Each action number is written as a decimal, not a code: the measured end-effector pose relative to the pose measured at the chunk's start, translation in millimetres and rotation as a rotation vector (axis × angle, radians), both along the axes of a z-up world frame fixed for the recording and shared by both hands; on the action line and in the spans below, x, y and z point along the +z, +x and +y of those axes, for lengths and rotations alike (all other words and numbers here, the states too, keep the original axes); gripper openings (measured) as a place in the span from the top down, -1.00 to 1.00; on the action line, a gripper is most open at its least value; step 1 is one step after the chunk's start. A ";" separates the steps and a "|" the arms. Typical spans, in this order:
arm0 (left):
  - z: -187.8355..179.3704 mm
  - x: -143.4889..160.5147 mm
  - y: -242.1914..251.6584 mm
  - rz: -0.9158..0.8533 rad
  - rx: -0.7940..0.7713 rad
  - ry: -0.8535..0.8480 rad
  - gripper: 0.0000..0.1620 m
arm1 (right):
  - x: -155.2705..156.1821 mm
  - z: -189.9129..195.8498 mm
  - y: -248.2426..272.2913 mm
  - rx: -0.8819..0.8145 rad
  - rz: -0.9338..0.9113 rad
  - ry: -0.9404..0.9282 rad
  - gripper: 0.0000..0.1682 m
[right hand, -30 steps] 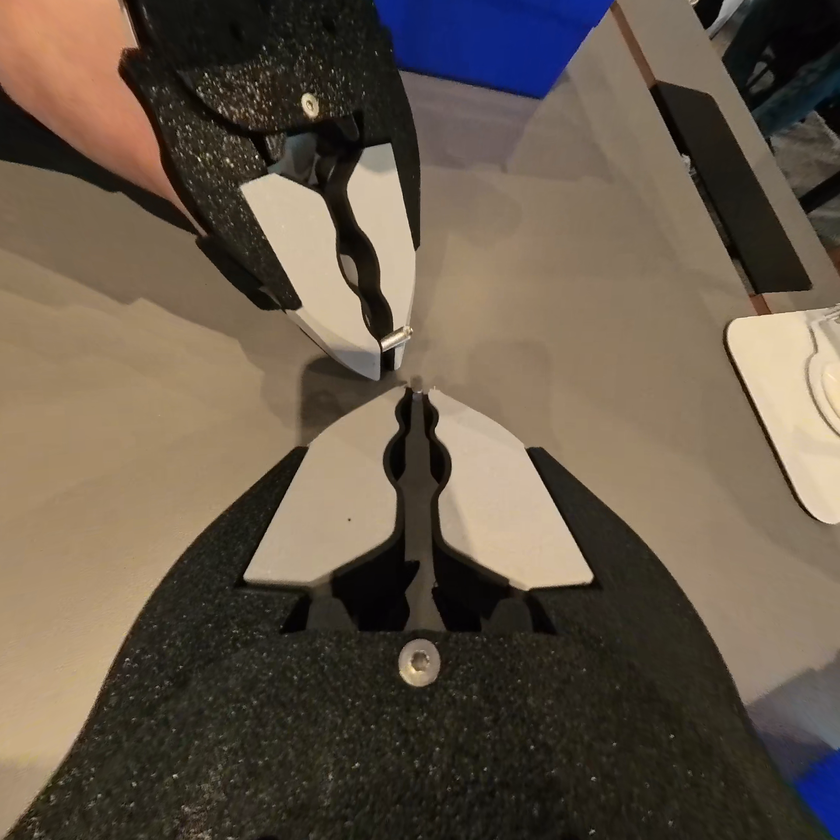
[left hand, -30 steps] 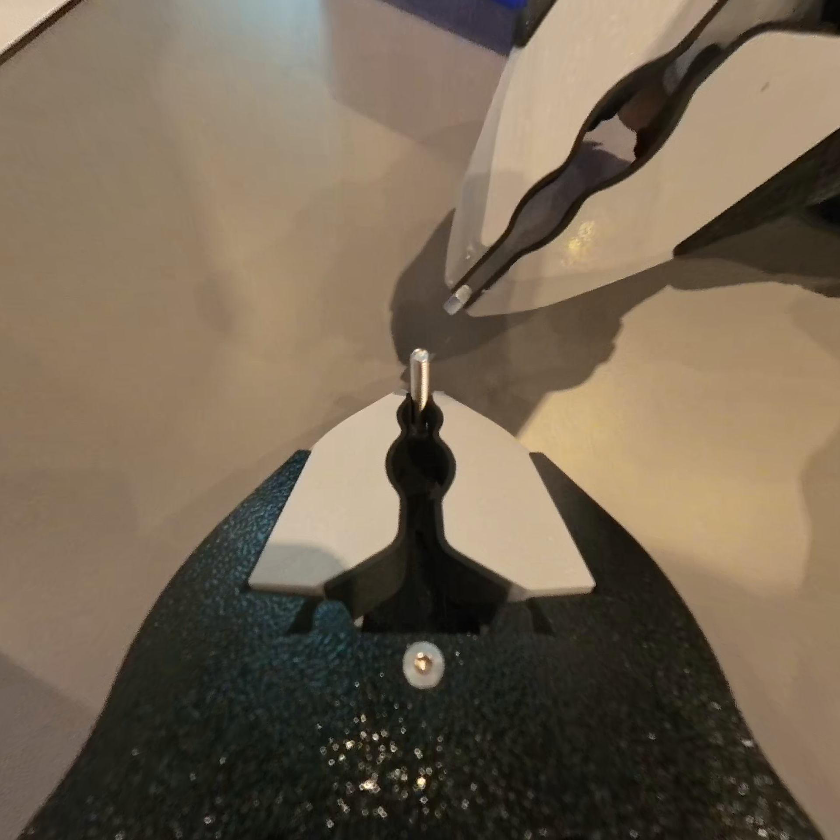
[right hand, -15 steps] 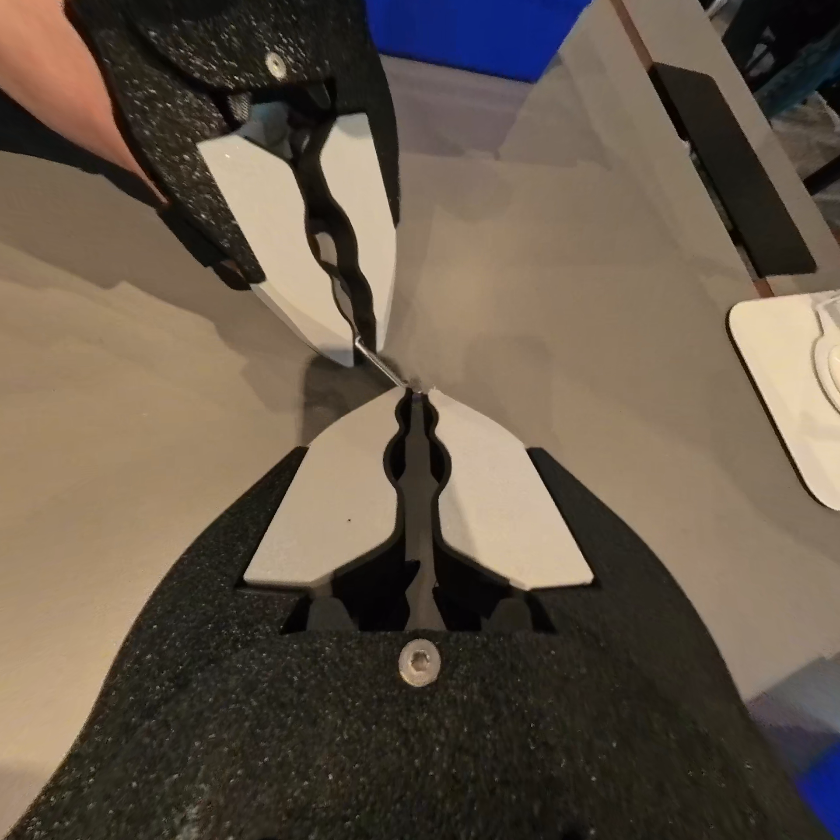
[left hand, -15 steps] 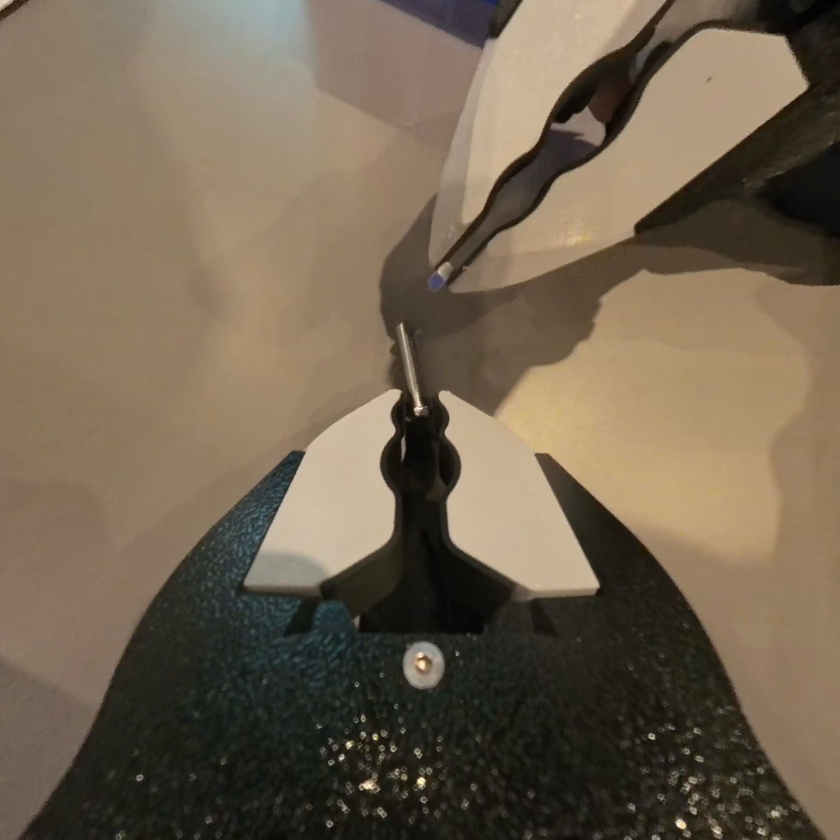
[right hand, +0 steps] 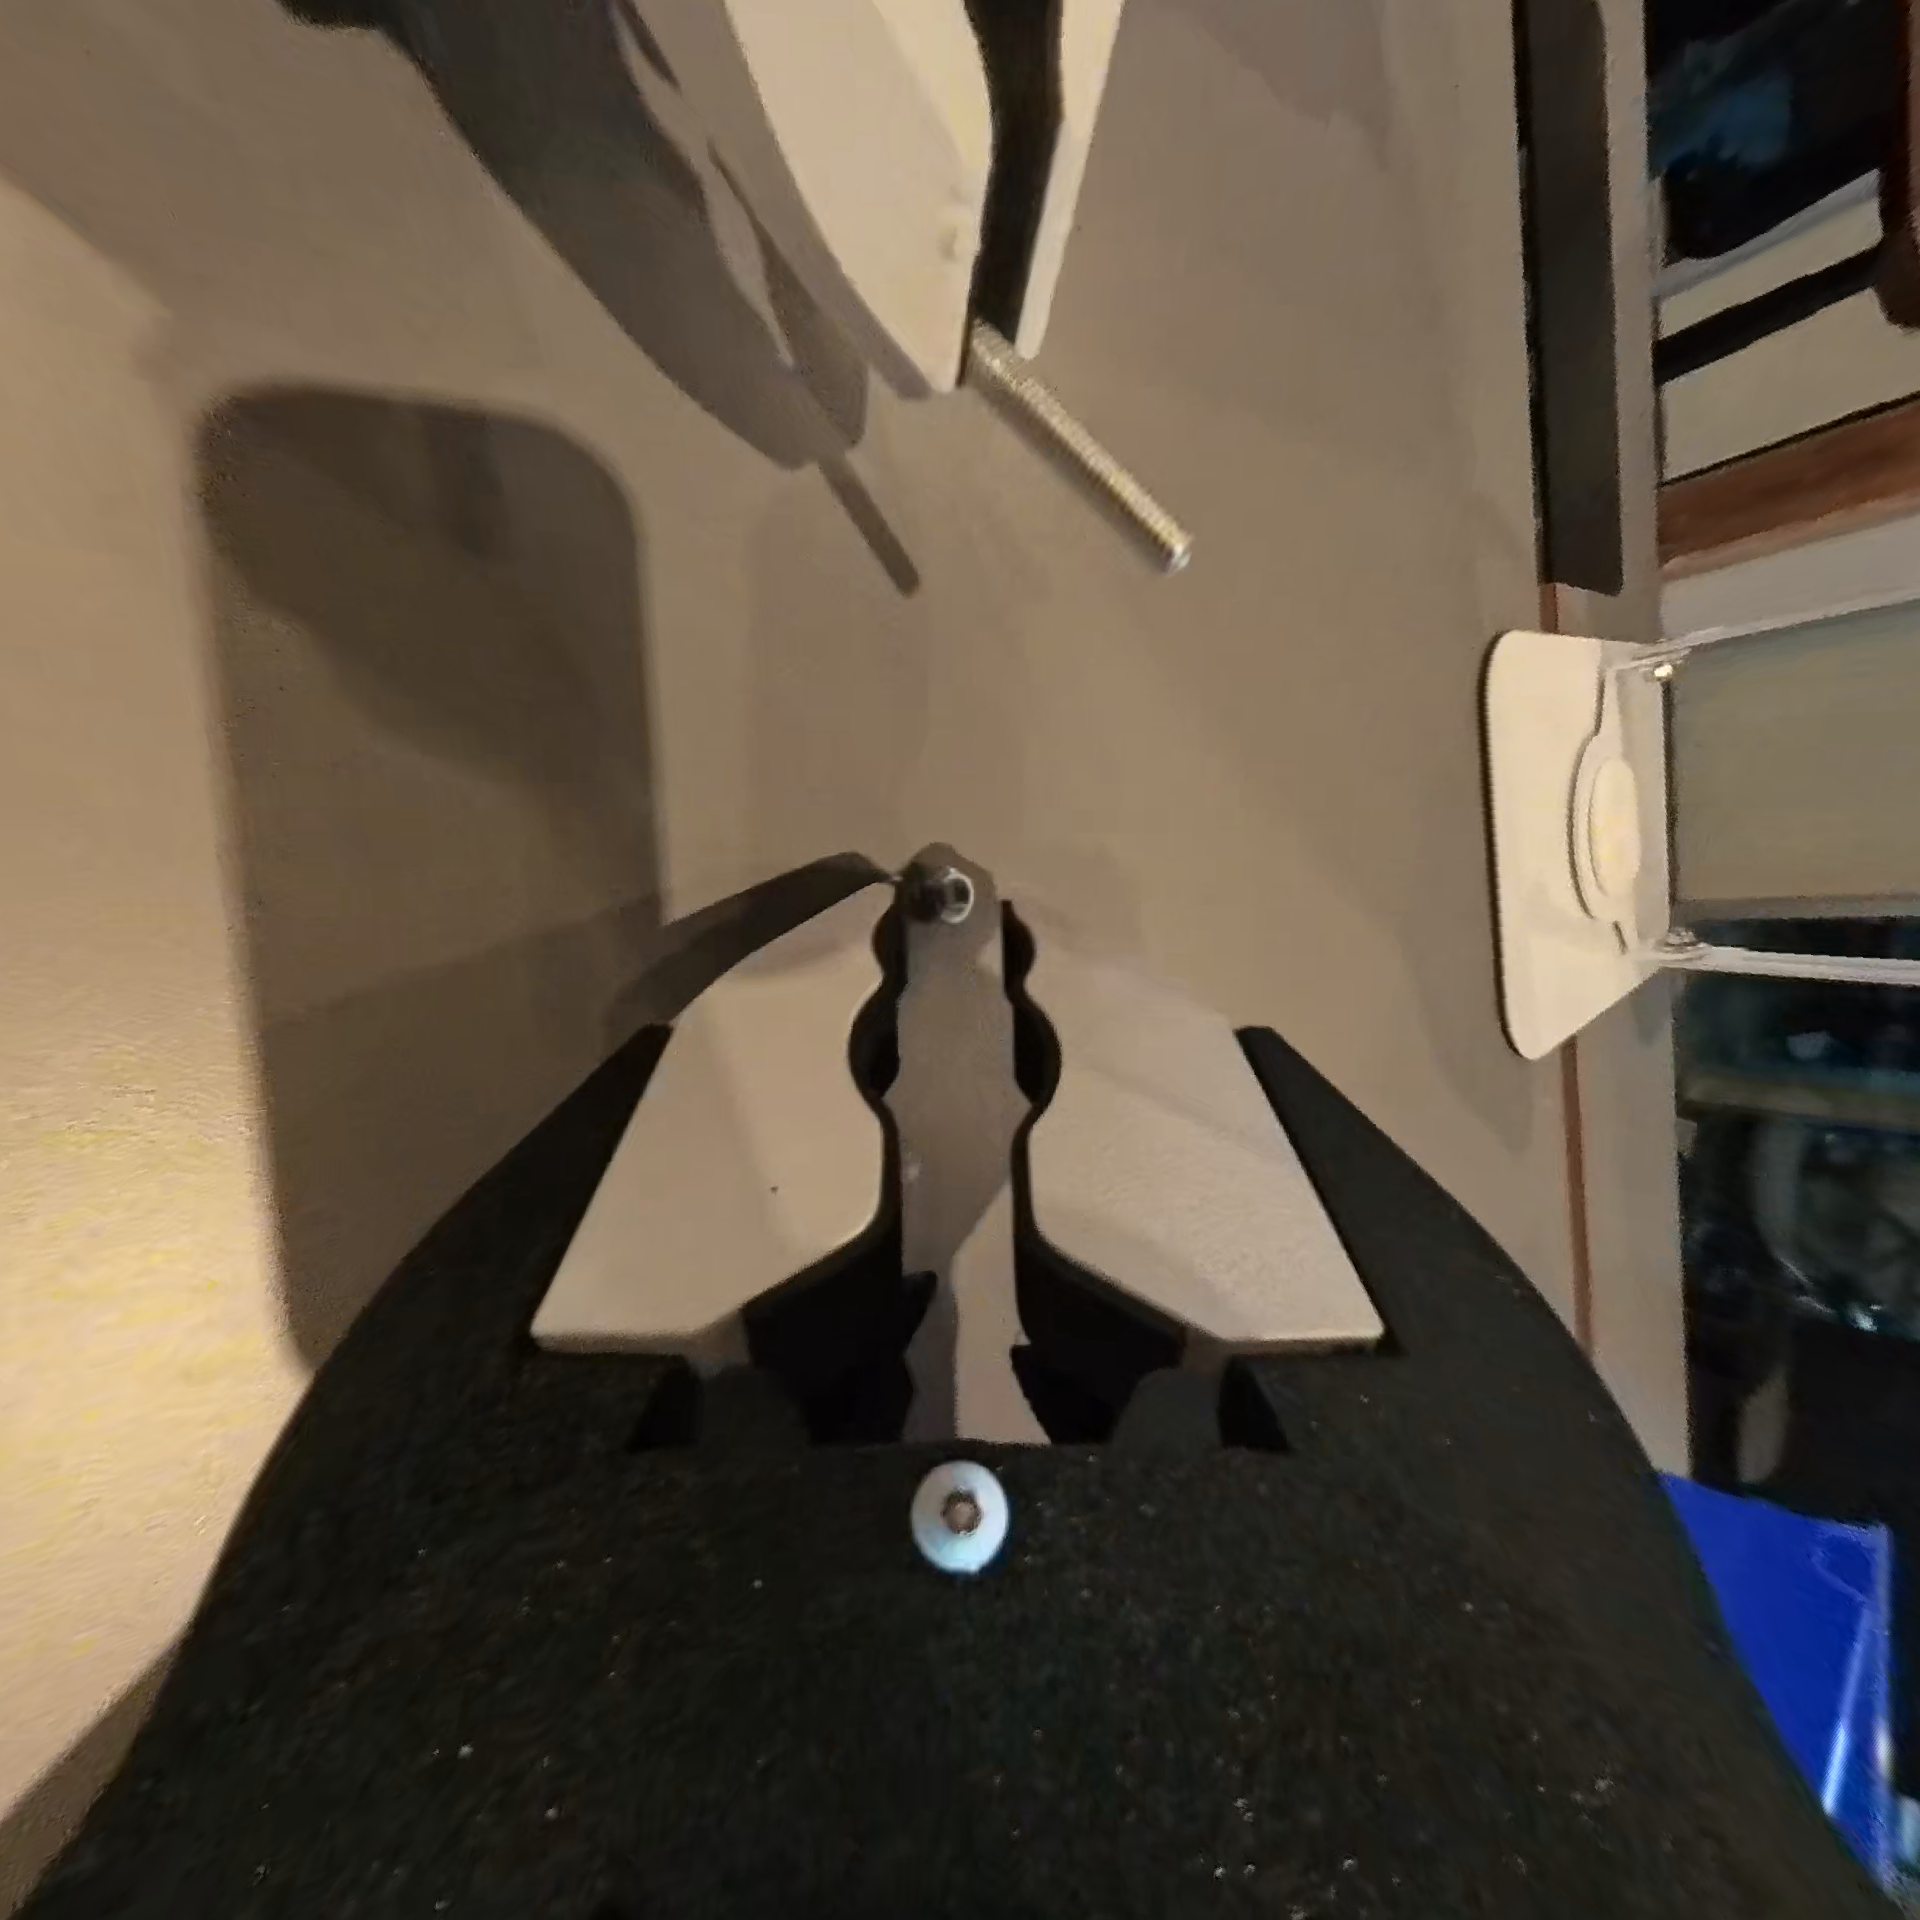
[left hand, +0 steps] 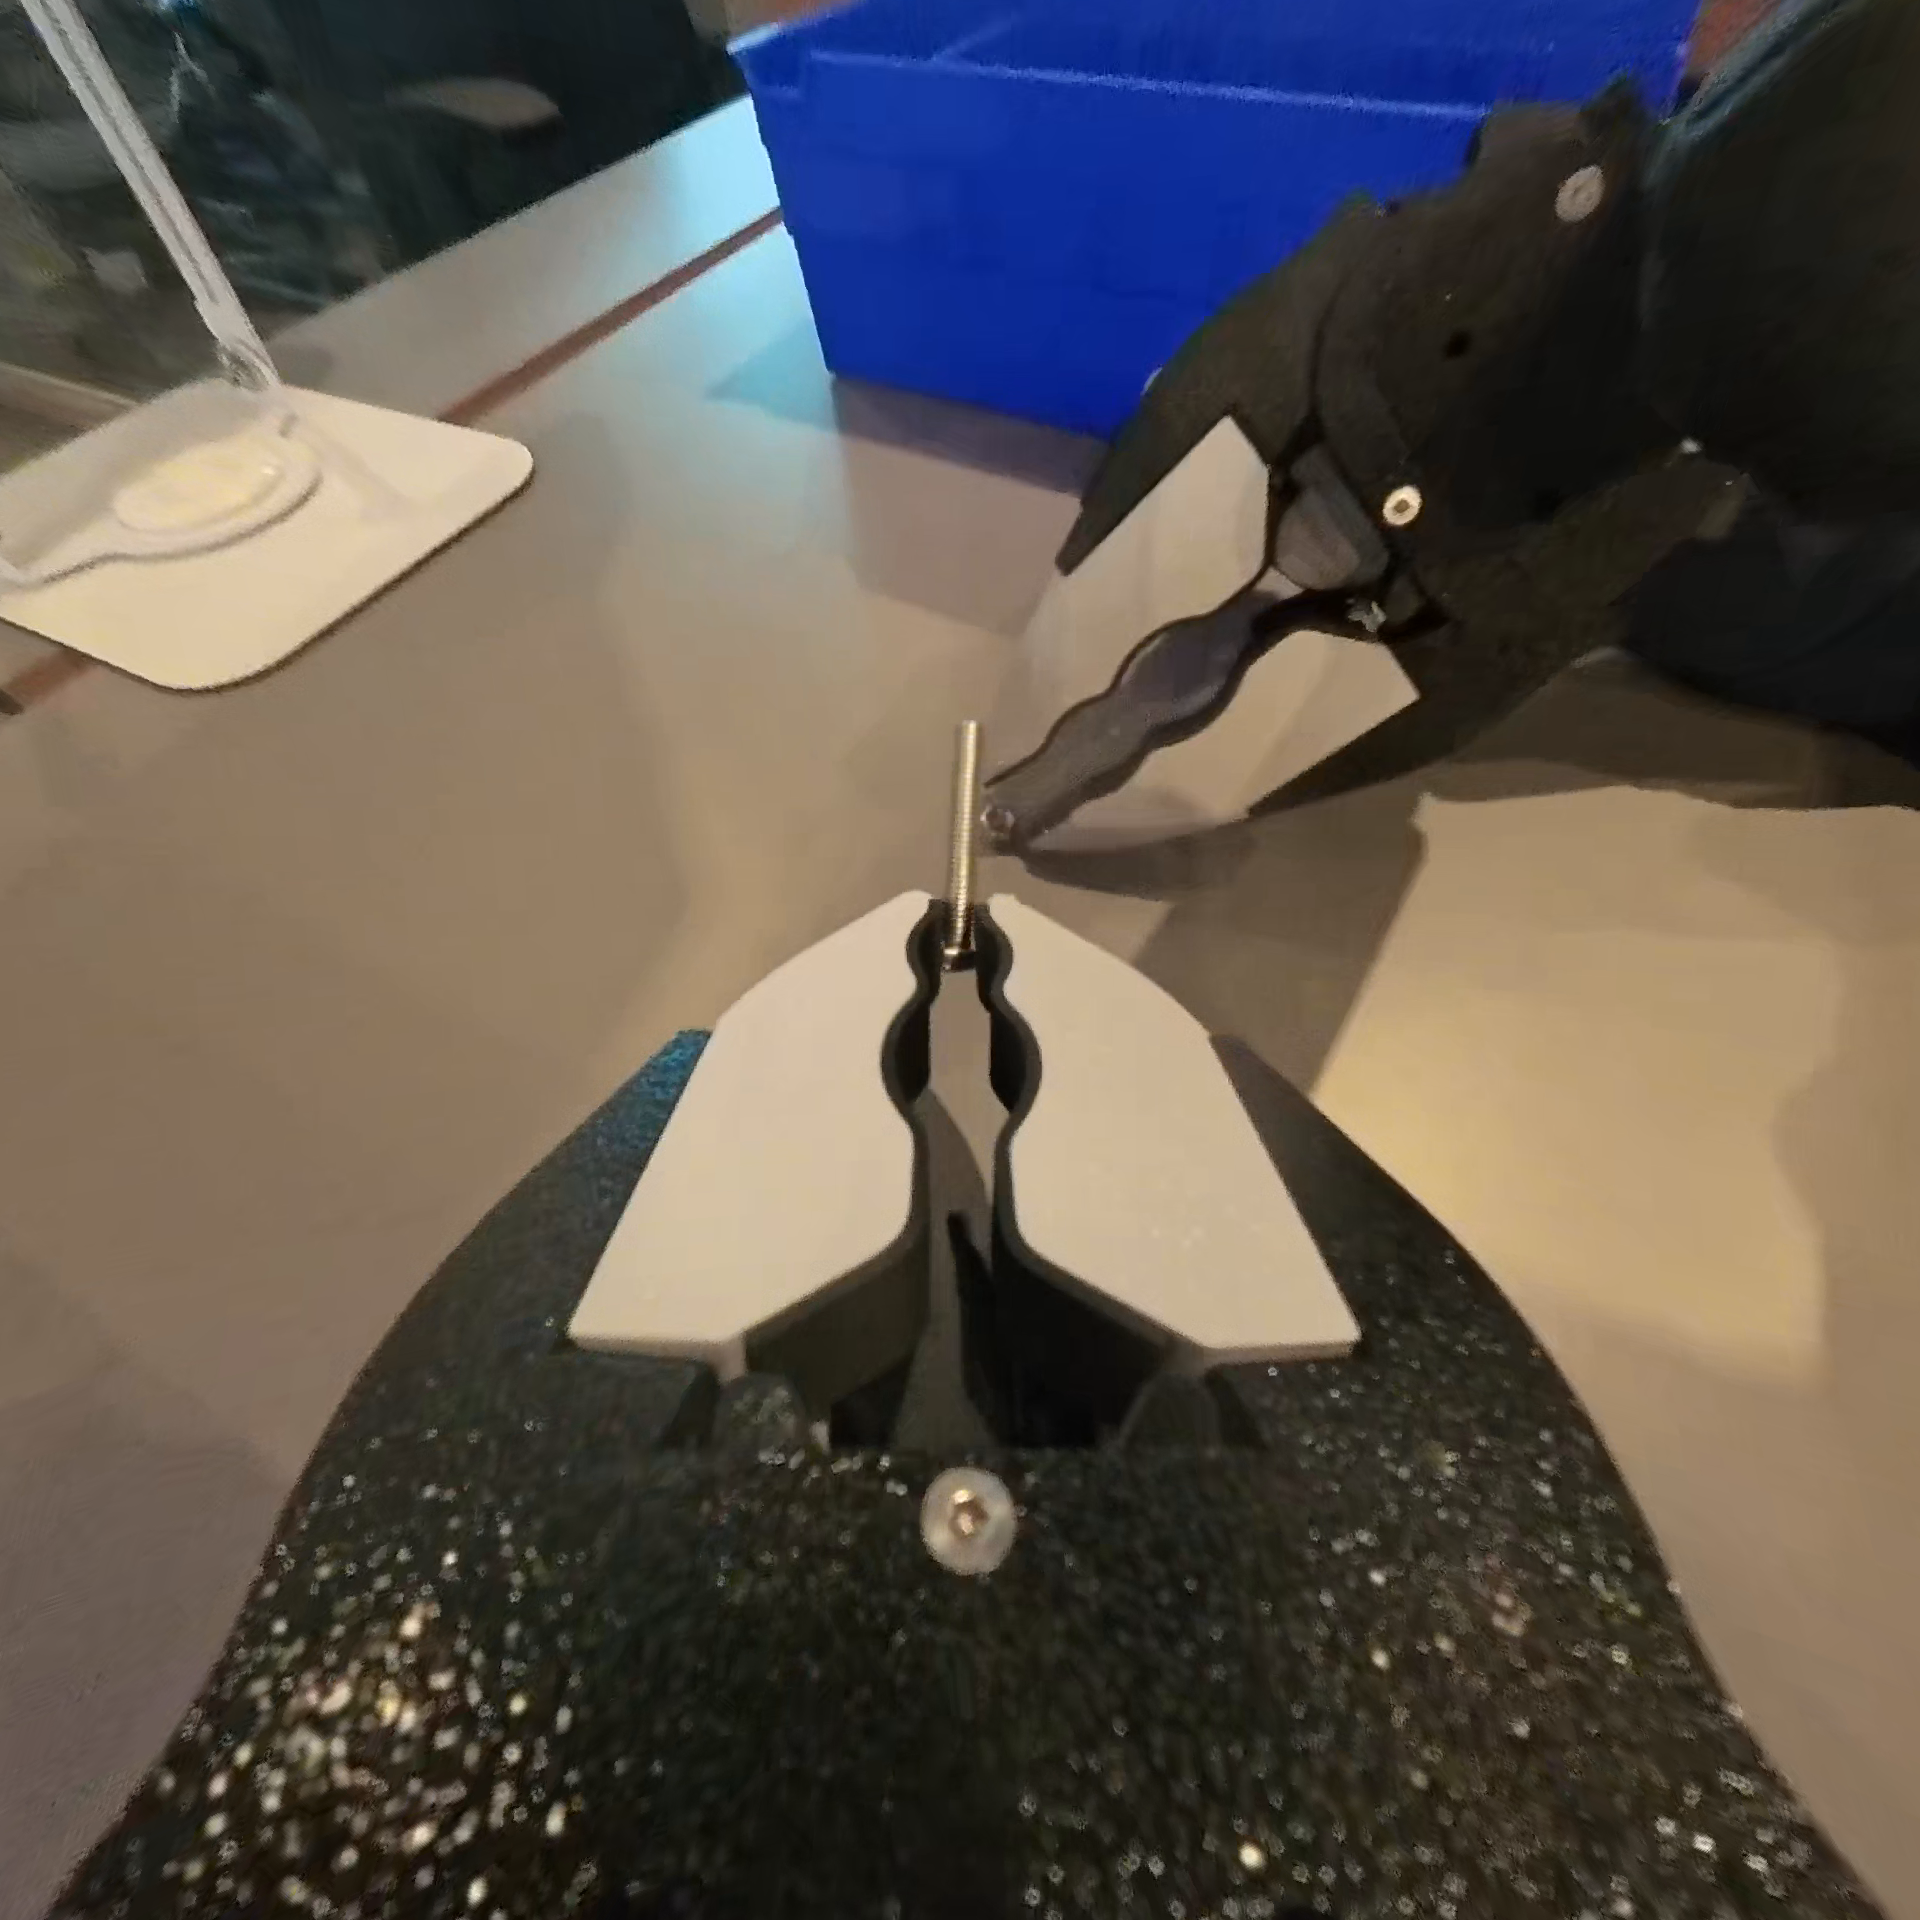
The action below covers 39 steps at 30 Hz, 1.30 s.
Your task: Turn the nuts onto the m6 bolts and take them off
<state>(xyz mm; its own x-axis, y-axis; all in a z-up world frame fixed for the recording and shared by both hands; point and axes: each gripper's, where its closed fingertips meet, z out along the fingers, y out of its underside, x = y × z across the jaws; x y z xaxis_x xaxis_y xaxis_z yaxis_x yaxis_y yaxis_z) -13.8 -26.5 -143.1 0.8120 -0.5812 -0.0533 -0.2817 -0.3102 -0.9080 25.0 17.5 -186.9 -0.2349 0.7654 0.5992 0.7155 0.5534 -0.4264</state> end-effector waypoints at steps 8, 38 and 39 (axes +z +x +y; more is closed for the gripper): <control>-0.4 21.9 -0.6 -0.009 0.011 0.162 0.94 | 45.2 -23.5 -10.6 -0.043 0.316 -0.624 0.61; 2.2 -16.0 -10.2 0.043 0.012 -0.093 0.32 | 18.3 -41.2 -28.2 -0.100 0.120 -0.625 0.93; 2.4 -16.6 -10.6 0.044 0.013 -0.095 0.31 | 18.7 -40.9 -28.7 -0.100 0.122 -0.624 0.93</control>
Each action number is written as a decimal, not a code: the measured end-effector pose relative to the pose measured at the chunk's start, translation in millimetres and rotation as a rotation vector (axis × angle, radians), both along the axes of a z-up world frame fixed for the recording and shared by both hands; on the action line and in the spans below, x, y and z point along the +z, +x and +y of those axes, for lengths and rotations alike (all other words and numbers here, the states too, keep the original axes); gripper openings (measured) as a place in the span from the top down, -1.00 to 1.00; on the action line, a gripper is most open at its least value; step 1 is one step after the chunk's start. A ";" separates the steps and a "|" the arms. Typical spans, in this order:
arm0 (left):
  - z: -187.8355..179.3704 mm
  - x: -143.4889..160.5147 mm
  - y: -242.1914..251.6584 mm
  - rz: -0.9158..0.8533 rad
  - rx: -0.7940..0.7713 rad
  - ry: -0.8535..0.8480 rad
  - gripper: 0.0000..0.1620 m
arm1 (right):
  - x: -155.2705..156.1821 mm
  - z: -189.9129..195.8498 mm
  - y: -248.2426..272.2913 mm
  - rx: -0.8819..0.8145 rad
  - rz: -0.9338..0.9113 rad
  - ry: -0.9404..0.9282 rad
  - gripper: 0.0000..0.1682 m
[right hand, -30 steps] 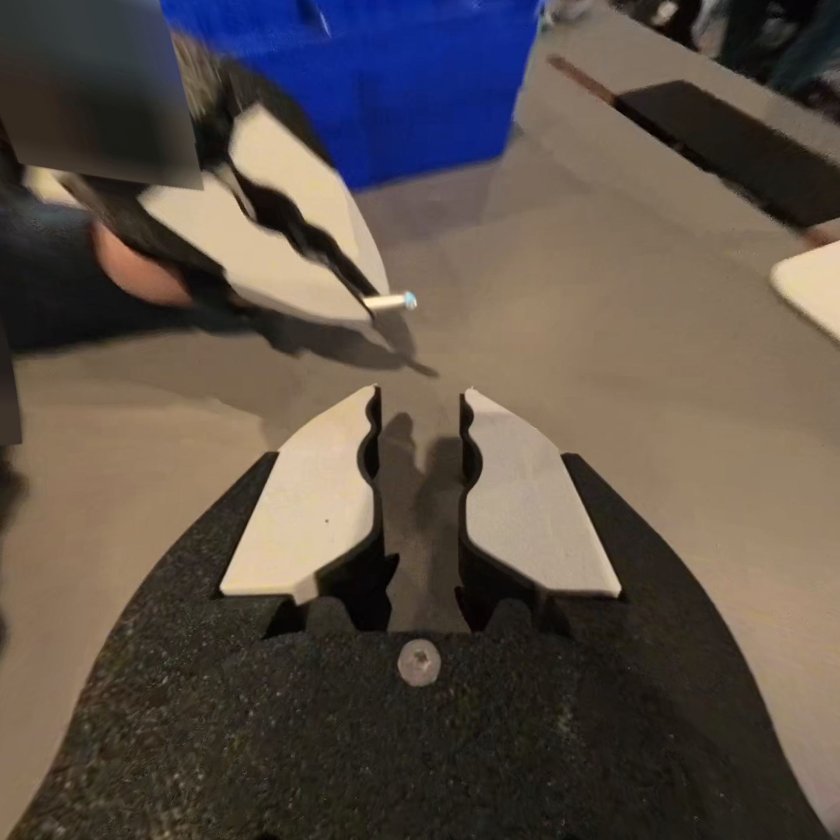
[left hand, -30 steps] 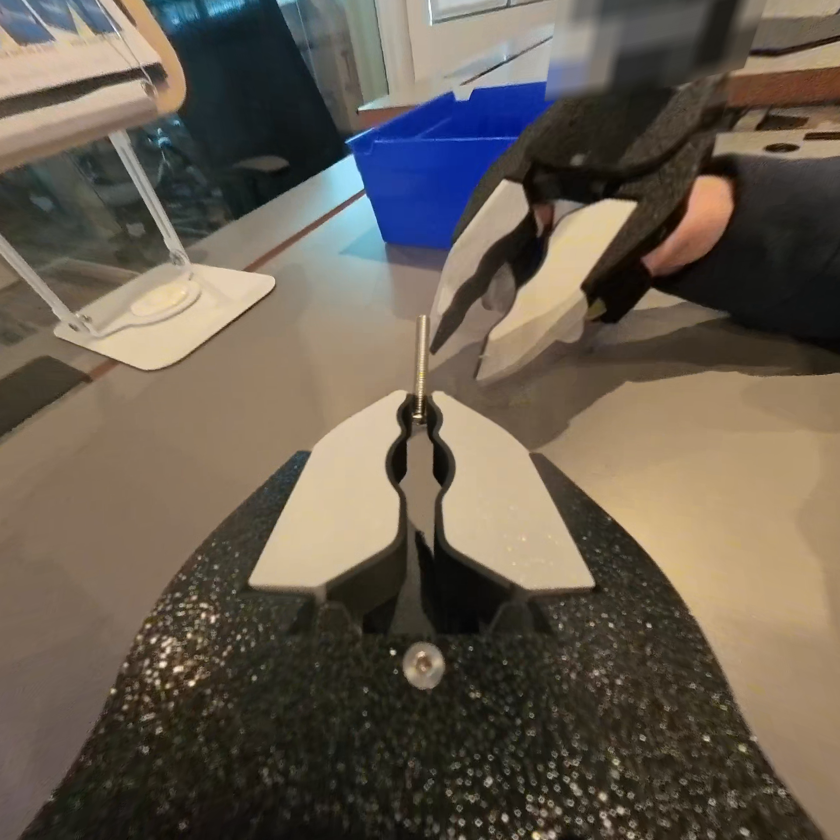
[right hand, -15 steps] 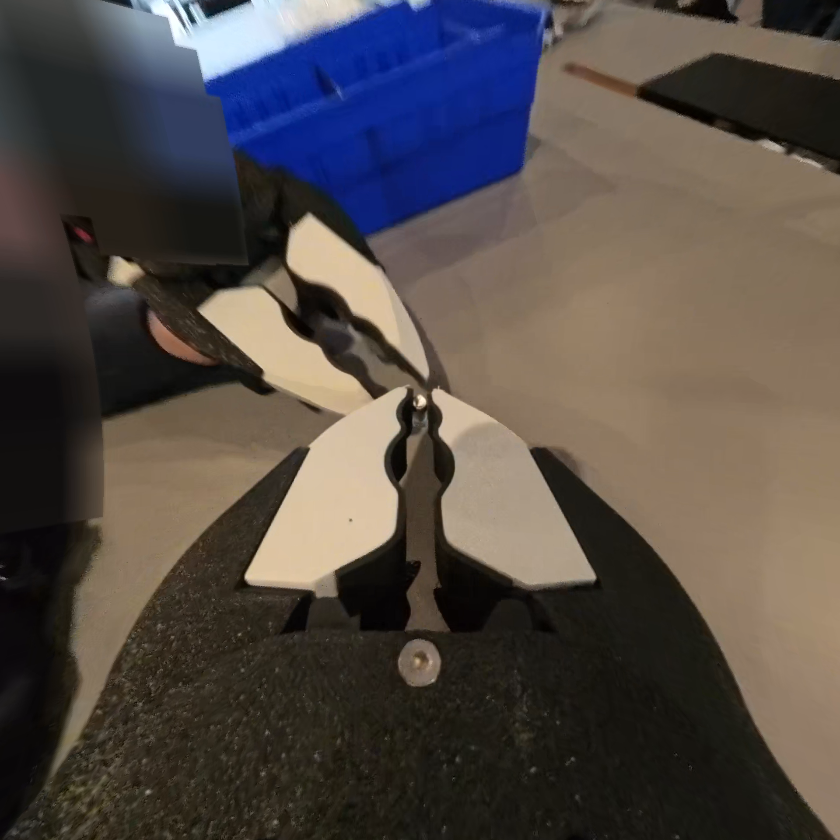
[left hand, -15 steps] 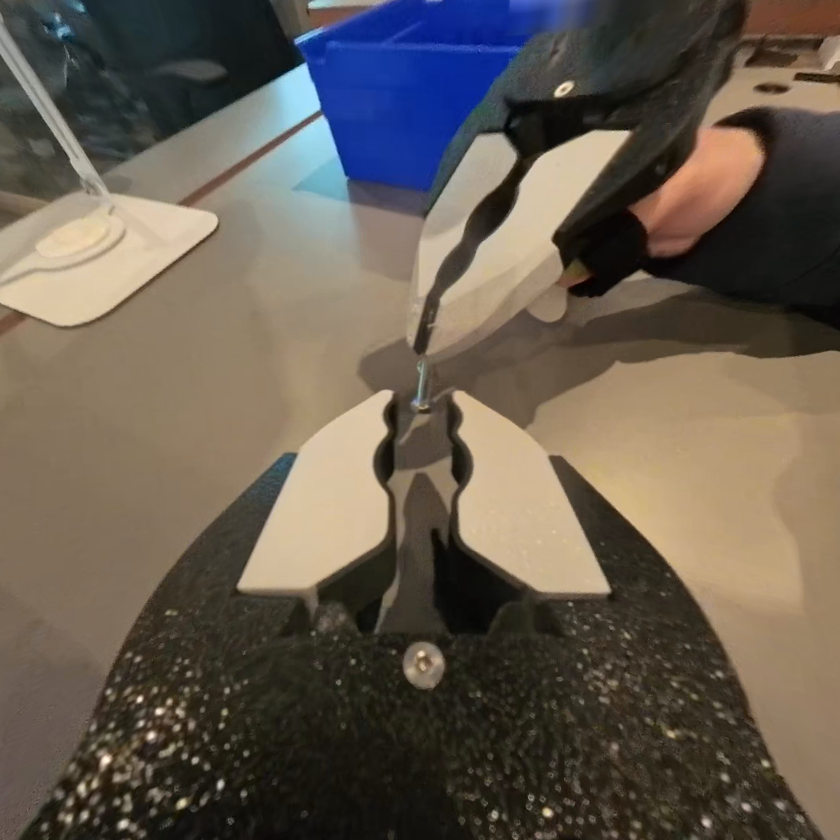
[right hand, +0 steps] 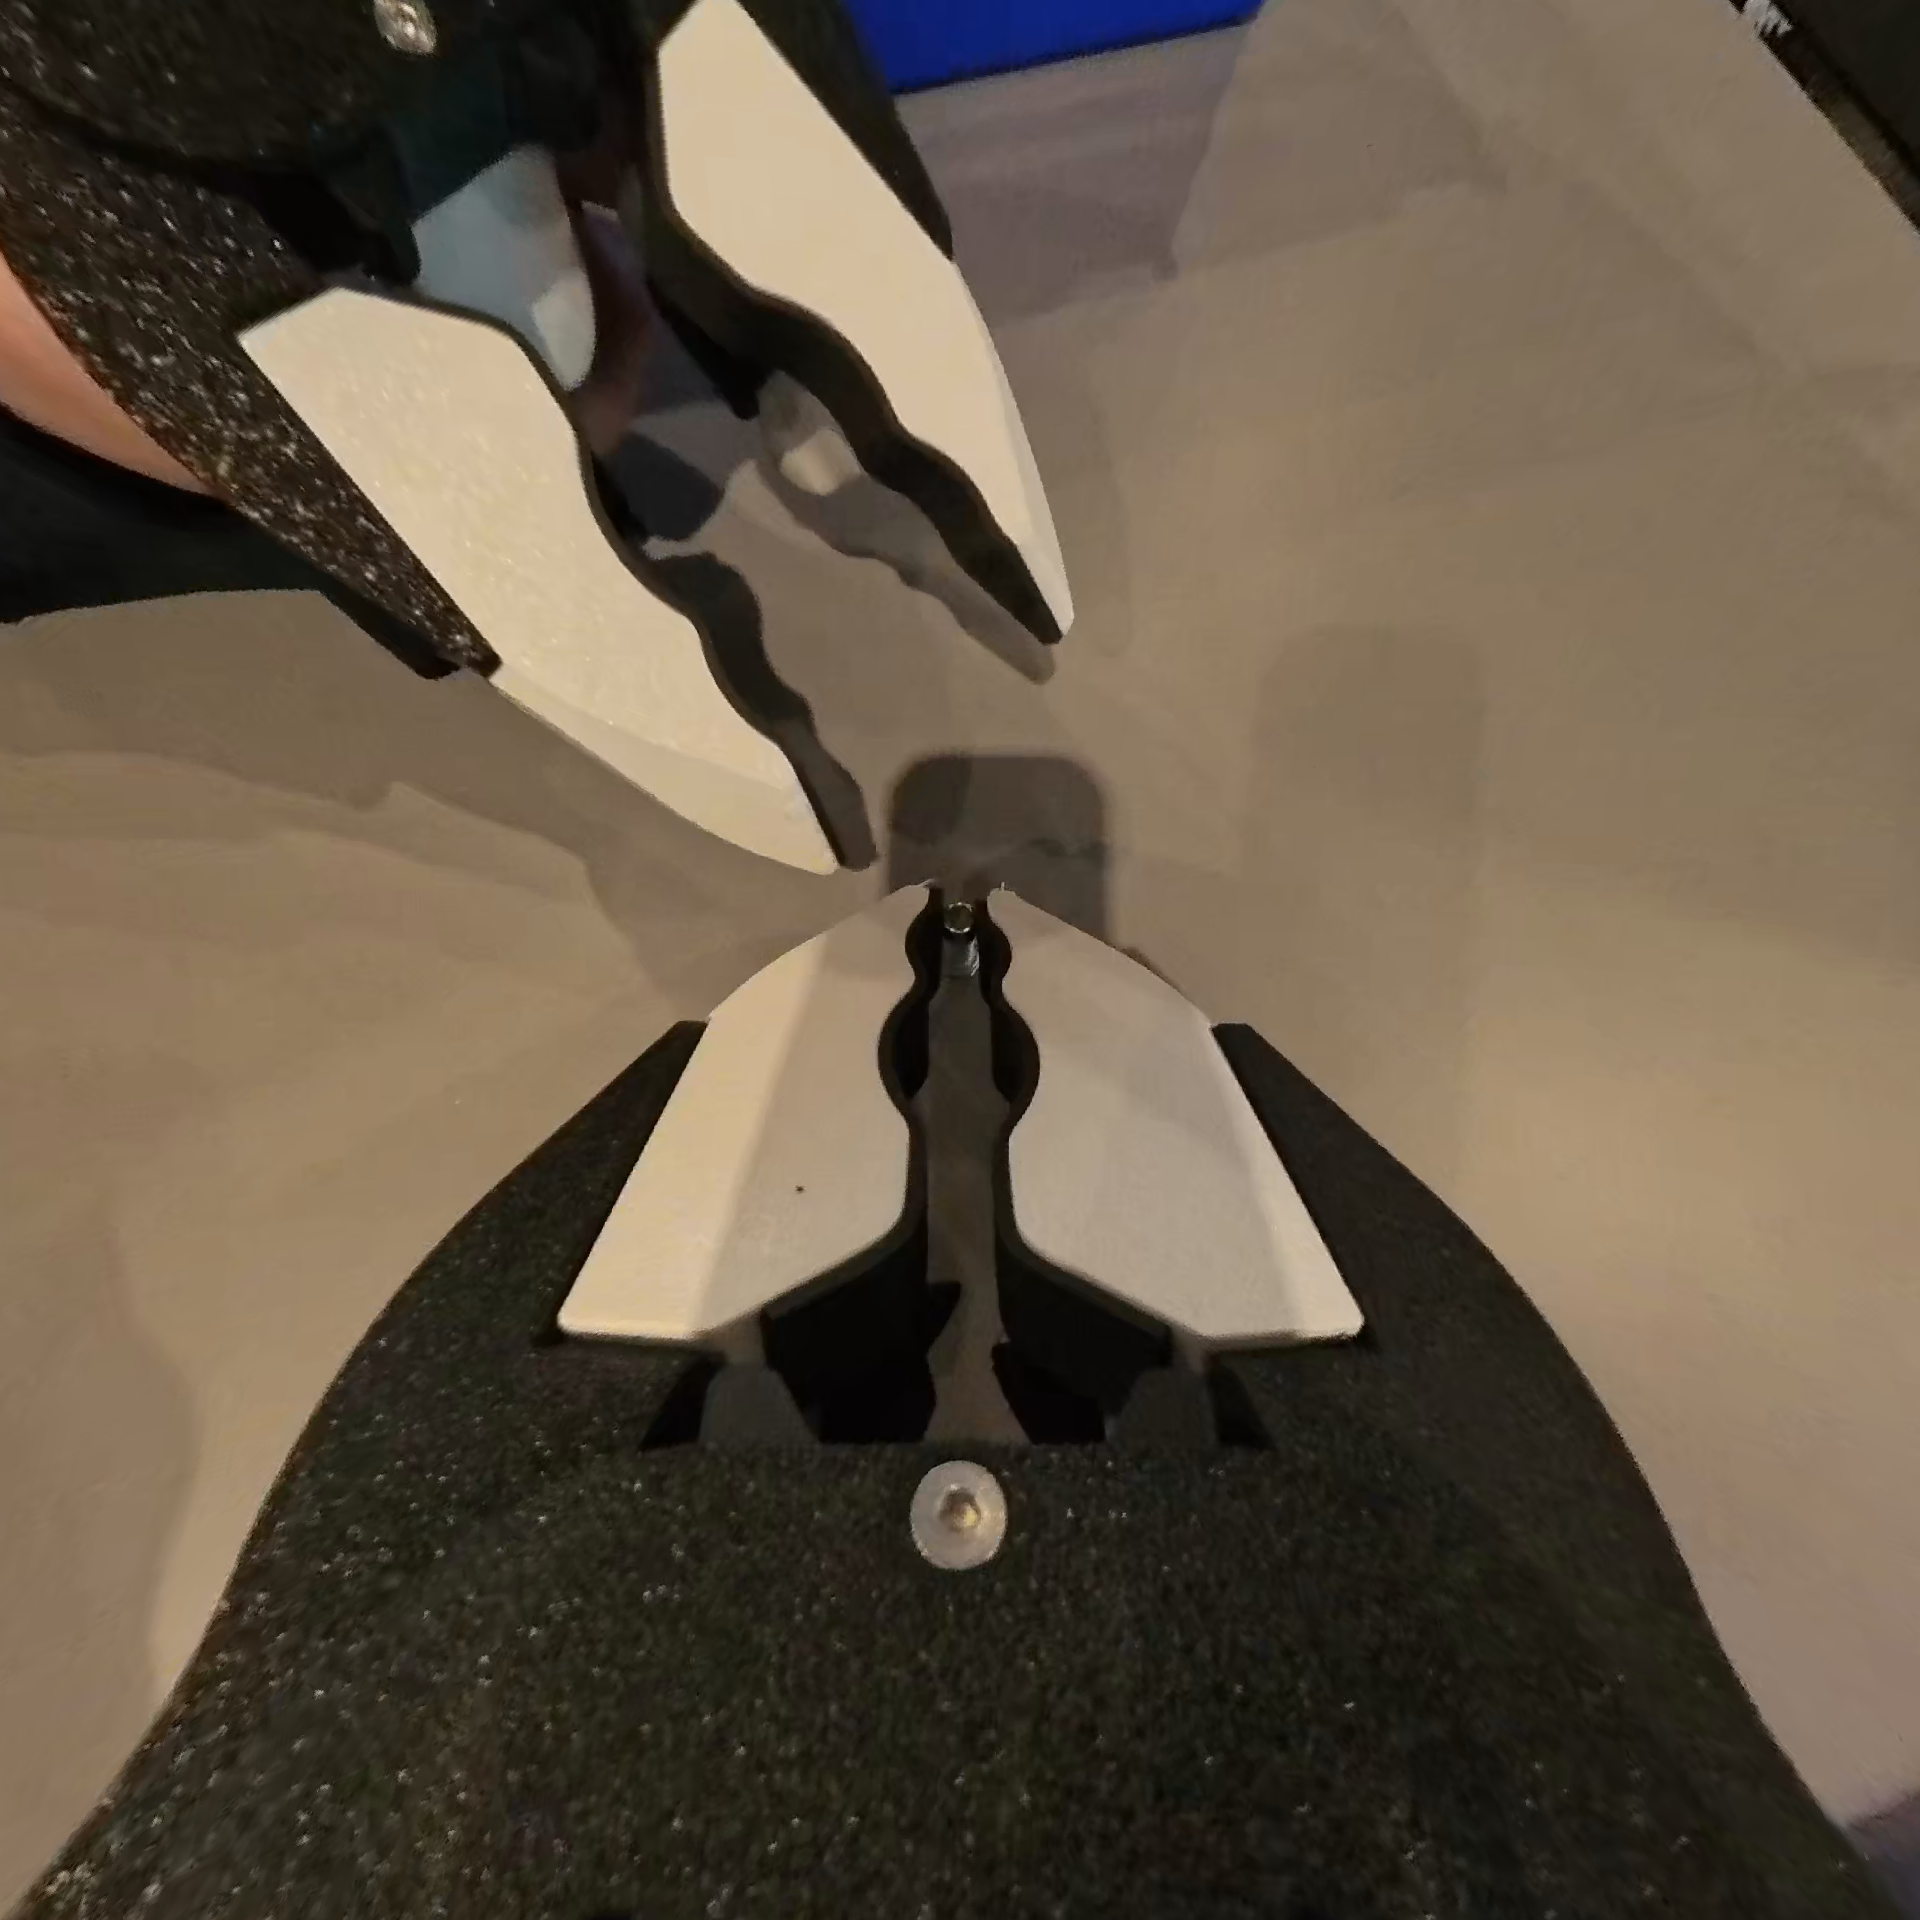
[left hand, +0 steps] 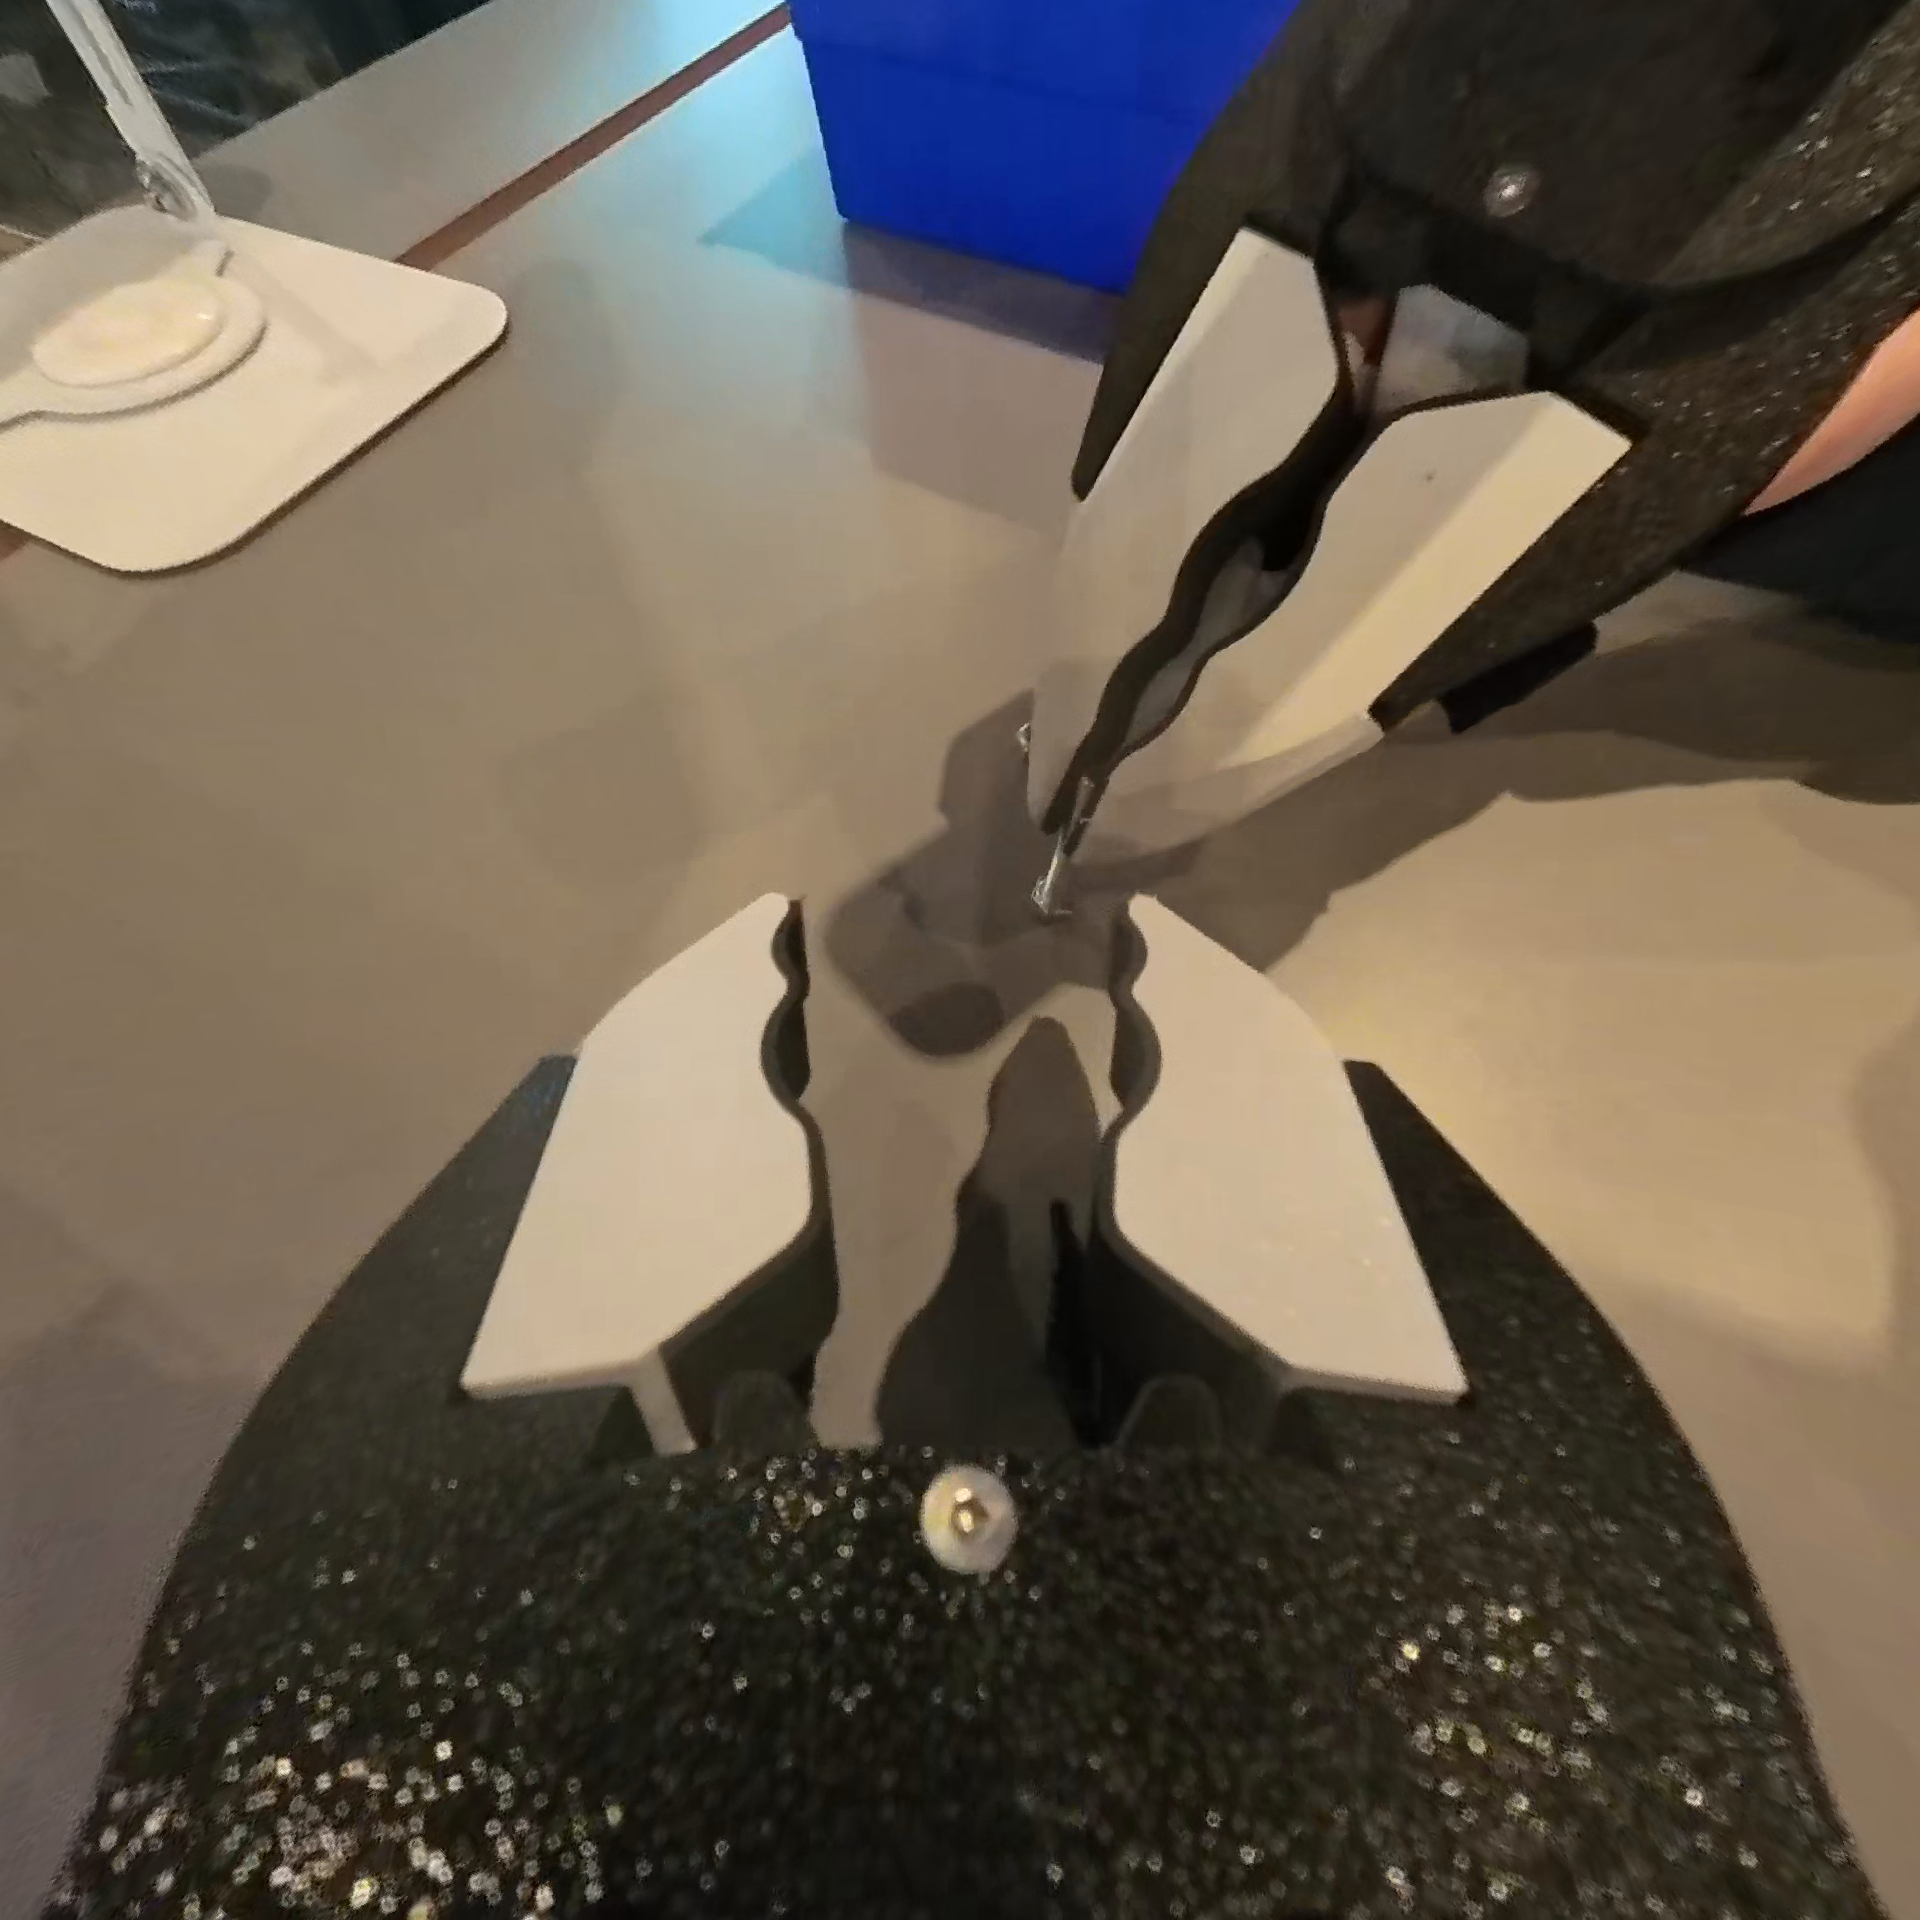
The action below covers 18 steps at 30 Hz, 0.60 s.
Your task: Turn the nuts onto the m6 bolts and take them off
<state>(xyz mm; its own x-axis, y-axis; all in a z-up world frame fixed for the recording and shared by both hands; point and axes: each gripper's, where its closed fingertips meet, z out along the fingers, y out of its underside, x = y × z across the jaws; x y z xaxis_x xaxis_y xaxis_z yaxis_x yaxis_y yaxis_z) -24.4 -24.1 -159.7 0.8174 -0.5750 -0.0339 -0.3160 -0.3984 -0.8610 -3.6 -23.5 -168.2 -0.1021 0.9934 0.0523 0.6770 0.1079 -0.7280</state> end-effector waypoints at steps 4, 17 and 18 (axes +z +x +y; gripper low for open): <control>0.0 0.0 1.0 -0.001 -0.006 0.006 0.33 | 2.0 1.1 -1.9 -0.005 0.017 0.003 0.91; -2.8 -7.9 10.7 -0.015 -0.054 -0.033 0.43 | 9.1 32.9 30.4 -0.068 0.029 0.041 0.76; -3.3 -9.1 12.2 -0.020 -0.061 -0.042 0.45 | 2.9 37.2 34.5 -0.074 -0.001 0.056 0.75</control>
